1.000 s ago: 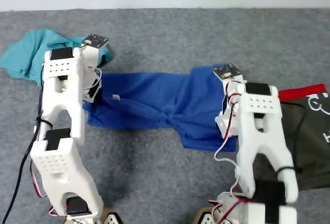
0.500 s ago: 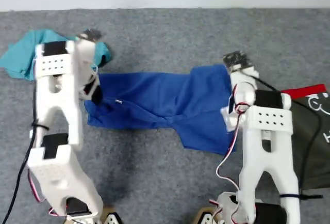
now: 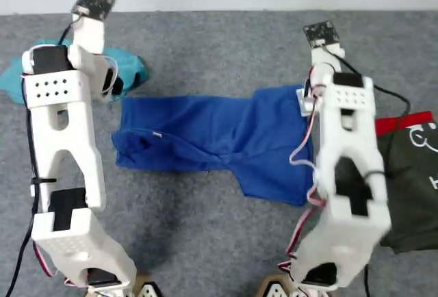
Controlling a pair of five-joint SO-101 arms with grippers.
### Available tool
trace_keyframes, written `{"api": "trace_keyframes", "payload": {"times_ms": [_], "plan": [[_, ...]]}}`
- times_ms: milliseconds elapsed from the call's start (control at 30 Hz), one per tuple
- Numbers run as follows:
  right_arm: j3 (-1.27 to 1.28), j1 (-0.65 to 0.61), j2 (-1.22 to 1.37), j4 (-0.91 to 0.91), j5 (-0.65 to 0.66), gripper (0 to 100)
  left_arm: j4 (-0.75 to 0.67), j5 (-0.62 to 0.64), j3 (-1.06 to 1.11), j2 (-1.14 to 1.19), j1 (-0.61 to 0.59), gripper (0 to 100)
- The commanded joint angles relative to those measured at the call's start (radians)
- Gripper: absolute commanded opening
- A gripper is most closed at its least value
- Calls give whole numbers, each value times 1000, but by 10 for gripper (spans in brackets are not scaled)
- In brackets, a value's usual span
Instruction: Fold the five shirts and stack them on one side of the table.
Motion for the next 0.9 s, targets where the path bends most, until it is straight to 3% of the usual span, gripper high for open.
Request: {"api": "trace_keyframes", "payload": {"times_ms": [0, 200, 500, 667, 867], "plan": [[-242, -42, 159, 90, -12, 206, -97, 69, 33, 57, 29, 174], [-411, -111, 338, 142, -12, 205, -175, 66, 41, 259, 52, 173], [-500, -97, 504, 76, -9, 202, -199, 63, 41, 362, 46, 173], [-519, -81, 518, 84, 18, 15, -203, 63, 41, 365, 46, 173], [-525, -7, 515, 186, 26, 9, -199, 63, 42, 365, 46, 173]]}}
